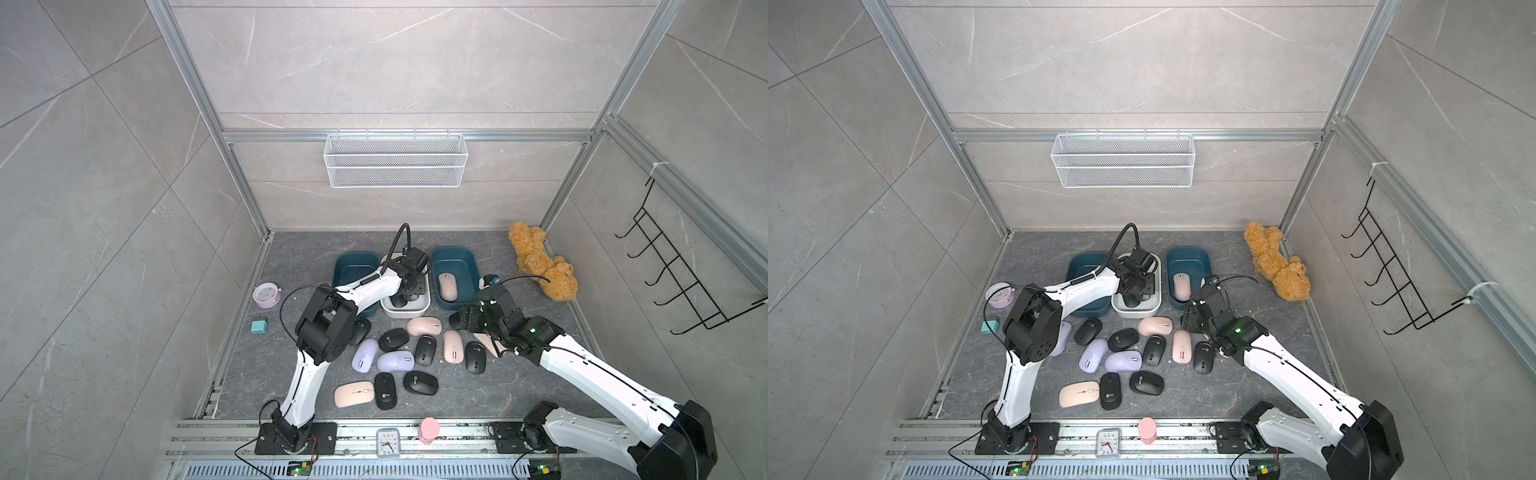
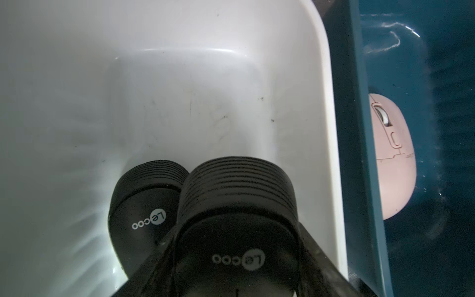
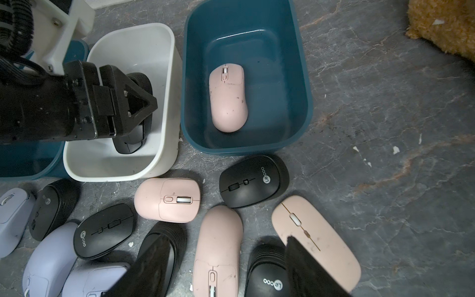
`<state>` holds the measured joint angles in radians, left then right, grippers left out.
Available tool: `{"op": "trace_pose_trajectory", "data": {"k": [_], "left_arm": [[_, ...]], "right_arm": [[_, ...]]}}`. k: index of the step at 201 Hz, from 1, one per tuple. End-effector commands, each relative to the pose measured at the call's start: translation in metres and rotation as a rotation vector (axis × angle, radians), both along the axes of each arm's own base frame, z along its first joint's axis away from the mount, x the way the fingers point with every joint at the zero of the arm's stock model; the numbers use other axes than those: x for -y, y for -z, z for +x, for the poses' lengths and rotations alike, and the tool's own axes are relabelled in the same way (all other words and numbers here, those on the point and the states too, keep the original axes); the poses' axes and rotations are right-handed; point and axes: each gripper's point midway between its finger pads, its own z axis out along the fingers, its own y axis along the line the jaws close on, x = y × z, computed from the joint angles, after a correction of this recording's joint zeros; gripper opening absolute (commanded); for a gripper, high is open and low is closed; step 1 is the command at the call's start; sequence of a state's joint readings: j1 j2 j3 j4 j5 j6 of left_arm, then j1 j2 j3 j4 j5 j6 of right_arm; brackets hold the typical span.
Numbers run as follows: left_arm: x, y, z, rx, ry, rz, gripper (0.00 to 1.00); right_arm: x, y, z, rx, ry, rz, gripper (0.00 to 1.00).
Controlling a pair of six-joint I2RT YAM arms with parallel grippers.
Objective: Place the mice by color into the storage box
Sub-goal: Place the mouse in the storage box.
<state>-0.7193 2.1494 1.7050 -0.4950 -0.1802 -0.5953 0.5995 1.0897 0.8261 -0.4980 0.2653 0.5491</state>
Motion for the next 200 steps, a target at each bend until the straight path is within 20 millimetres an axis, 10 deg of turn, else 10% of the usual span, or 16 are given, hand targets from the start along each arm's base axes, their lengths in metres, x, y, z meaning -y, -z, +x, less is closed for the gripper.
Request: {"op": "trace_pose_trajectory", "data": {"k": [1,121,200], "left_arm": [[0.006,-0.008,0.006,0.001,0.006,-0.021,0.50],[0.019,0.011,0.006,-0.065,0.030,-0.031,0.66],[0.020,-0.025,0.013,0.006,0.025,-0.060,0.71]], "right_arm": [[0.001,0.003,0.000,-0.016,0.005,-0.005,0.73],[-0.002,0.002,0.006,-0.018,0.004,-0.009,0.73],[-0.006,-0.003,0.003,-0.021,-0.004,0.020,0.73]]}}
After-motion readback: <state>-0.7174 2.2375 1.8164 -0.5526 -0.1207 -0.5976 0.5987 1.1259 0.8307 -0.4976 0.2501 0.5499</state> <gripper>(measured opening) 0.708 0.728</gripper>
